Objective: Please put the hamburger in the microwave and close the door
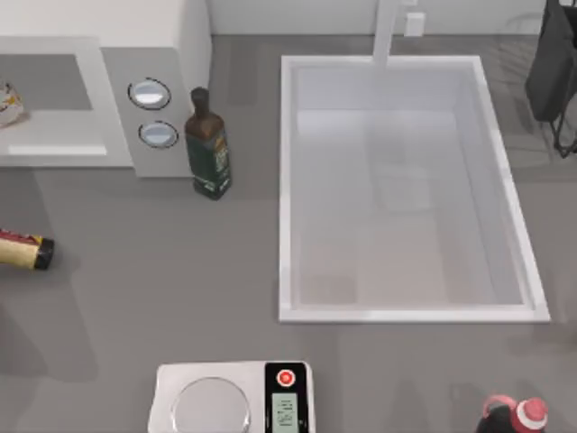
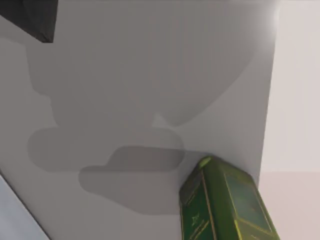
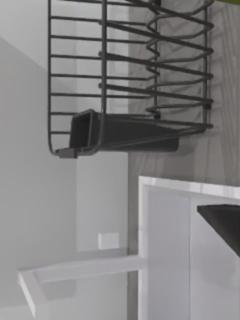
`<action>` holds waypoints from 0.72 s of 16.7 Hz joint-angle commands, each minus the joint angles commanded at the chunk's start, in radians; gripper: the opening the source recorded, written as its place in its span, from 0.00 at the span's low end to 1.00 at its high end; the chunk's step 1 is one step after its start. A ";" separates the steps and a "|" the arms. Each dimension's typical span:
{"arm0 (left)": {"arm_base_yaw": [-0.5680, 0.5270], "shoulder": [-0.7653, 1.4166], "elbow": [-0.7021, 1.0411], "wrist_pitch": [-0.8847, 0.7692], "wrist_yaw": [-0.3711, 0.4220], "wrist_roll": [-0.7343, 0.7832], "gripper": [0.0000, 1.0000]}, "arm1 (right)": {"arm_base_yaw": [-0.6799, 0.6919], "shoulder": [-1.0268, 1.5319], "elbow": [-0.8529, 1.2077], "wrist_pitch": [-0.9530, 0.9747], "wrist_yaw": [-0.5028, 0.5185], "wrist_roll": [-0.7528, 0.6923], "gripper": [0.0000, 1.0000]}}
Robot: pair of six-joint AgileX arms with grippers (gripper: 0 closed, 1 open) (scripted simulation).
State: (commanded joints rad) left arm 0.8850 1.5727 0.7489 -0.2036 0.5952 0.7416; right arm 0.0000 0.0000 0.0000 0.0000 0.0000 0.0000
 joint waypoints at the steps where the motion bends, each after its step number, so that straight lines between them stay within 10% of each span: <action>1: -0.003 -0.003 -0.003 0.001 -0.003 -0.003 0.00 | 0.000 0.000 0.000 0.000 0.000 0.000 1.00; 12: -0.305 -0.314 -0.280 0.107 -0.179 -0.287 0.00 | 0.000 0.000 0.000 0.000 0.000 0.000 1.00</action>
State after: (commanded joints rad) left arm 0.5798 1.2584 0.4686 -0.0963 0.4157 0.4541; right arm 0.0000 0.0000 0.0000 0.0000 0.0000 0.0000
